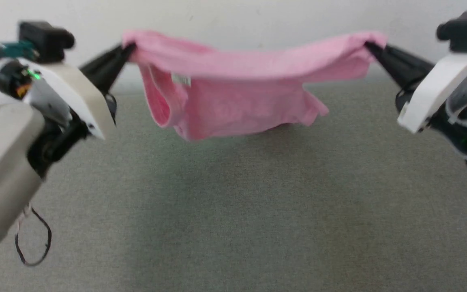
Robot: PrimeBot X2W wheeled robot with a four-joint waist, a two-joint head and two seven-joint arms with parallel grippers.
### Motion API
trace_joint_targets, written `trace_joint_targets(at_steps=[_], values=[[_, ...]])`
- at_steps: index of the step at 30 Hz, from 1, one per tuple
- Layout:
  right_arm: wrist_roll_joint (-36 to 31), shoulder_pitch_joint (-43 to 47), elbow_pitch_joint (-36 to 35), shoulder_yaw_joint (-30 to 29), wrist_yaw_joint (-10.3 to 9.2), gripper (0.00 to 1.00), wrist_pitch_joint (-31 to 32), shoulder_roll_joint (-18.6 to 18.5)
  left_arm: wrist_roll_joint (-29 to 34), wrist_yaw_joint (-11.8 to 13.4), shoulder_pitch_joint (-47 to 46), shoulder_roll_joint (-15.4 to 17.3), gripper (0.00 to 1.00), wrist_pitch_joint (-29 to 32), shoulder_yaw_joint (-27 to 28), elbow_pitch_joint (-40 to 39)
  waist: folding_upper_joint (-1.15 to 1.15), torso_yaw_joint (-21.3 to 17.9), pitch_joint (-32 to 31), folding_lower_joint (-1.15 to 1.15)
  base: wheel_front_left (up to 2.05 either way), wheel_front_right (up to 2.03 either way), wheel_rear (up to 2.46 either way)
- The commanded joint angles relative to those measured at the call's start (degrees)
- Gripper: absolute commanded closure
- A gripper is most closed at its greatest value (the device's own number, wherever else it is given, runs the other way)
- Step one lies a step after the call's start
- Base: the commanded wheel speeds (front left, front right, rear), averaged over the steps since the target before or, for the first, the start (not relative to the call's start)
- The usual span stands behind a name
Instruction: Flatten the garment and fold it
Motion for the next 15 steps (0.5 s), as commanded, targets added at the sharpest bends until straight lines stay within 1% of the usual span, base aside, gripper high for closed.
trace_joint_targets(at_steps=[1,4,5,7,10,15], values=[[-0.5,-2.6,0.2,-1.6,-0.04,1.0,-0.4,-0.1,0.0,1.3,-2.8,0.3,1.0,-1.6,1.7,-0.3,0.0,-0.9,-0.5,0.01,0.0,0.0,0.0],[-0.9,-5.9,1.7,-4.0,-0.04,1.0,-0.4,0.4,1.3,2.8,-6.2,-0.5,1.0,-2.6,3.1,0.2,0.0,-1.3,0.7,0.01,0.0,0.0,0.0],[-0.9,-5.9,1.7,-4.0,-0.04,1.0,-0.4,0.4,1.3,2.8,-6.2,-0.5,1.0,-2.6,3.1,0.2,0.0,-1.3,0.7,0.01,0.0,0.0,0.0],[-1.8,-8.4,3.4,-5.2,-0.04,1.0,-0.1,1.0,2.2,4.0,-8.8,-1.3,1.0,-3.2,3.9,1.1,0.0,-1.5,2.1,0.01,0.0,0.0,0.0],[-3.2,-12.5,5.9,-6.6,-0.04,1.0,0.3,2.2,4.2,5.5,-13.1,-3.2,1.0,-3.3,4.3,3.5,0.0,-1.5,4.9,0.01,0.0,0.0,0.0],[-6.6,-20.2,8.8,-8.1,-0.04,1.0,1.6,3.4,7.3,6.4,-21.2,-6.4,1.0,-2.8,4.4,8.1,0.0,-1.2,10.9,0.01,0.0,0.0,0.0]])
